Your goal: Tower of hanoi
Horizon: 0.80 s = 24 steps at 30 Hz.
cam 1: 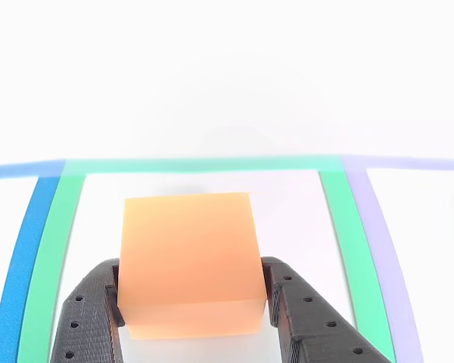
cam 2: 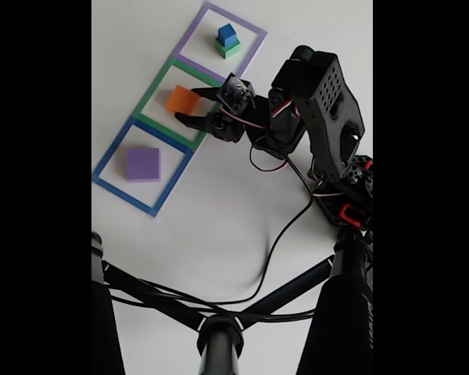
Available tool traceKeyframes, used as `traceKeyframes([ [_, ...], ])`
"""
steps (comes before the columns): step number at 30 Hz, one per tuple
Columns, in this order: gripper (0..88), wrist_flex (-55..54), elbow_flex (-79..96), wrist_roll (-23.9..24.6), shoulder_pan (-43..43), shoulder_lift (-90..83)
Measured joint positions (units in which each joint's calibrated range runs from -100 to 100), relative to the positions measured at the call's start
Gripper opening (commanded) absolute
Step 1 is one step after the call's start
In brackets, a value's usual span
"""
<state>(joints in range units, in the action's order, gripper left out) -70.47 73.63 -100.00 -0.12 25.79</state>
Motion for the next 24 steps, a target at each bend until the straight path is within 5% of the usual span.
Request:
traceKeyframes([
  [10, 8.5, 26.9, 1.4, 0.0, 0.0, -27.7],
  [24, 8.8, 103.9, -26.4, 0.0, 0.7, -65.1],
])
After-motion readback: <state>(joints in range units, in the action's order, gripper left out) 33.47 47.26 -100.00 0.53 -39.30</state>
